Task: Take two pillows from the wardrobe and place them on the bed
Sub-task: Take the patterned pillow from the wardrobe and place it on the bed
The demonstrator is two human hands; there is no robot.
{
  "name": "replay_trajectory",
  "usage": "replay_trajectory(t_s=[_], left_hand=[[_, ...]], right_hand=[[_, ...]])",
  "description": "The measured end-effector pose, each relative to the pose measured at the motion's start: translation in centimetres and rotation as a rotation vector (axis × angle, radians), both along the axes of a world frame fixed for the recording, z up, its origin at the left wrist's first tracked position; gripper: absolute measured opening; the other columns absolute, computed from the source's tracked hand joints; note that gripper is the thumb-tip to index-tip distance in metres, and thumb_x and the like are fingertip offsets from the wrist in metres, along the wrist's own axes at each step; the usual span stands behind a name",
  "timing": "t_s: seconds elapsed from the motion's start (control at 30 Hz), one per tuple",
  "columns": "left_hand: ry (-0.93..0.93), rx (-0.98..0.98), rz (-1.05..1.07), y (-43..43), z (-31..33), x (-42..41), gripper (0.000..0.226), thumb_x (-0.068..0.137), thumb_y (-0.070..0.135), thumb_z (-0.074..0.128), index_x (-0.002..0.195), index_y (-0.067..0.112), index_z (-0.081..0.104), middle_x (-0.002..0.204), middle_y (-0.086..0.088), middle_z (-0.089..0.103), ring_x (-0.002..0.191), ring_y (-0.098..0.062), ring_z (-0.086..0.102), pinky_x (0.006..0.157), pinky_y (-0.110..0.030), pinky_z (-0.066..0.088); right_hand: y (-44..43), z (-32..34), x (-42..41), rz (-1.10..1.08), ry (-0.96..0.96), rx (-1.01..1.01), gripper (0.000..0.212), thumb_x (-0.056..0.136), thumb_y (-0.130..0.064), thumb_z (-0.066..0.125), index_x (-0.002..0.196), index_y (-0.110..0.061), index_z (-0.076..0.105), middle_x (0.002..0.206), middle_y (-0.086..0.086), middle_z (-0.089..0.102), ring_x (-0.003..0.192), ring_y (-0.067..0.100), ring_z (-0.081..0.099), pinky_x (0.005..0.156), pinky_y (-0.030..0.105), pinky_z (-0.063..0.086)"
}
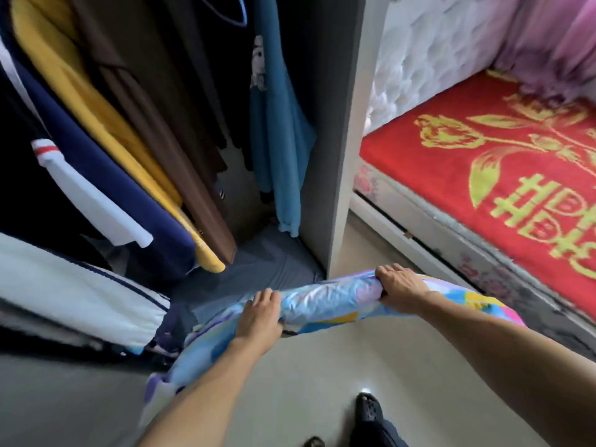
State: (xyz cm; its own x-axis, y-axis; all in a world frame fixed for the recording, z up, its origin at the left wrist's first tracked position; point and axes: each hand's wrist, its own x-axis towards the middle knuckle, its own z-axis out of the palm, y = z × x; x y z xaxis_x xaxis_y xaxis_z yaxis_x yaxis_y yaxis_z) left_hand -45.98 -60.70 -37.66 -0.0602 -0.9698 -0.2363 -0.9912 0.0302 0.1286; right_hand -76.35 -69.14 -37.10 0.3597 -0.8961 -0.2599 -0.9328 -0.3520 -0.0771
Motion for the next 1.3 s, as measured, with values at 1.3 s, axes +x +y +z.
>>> replay_trajectory(t_s=[1.3], left_hand=[[0.05,-0.187,-0.532,-56.8,12.0,-44.0,0.03,0.079,0.017,0.058,0.106,0.012,0.046,0.114,-0.007,0.052,0.111,-0.028,0.05,0.09,-0.04,0.044]], right_hand=[[-42.5,11.7,-45.5,-0.462,0.017,-0.302,0.024,0.086,-0.026,0.052,0.107,-0.015,0.05,0.112,0.007,0.057,0.109,0.028,0.05,0.085,0.04,0.043]])
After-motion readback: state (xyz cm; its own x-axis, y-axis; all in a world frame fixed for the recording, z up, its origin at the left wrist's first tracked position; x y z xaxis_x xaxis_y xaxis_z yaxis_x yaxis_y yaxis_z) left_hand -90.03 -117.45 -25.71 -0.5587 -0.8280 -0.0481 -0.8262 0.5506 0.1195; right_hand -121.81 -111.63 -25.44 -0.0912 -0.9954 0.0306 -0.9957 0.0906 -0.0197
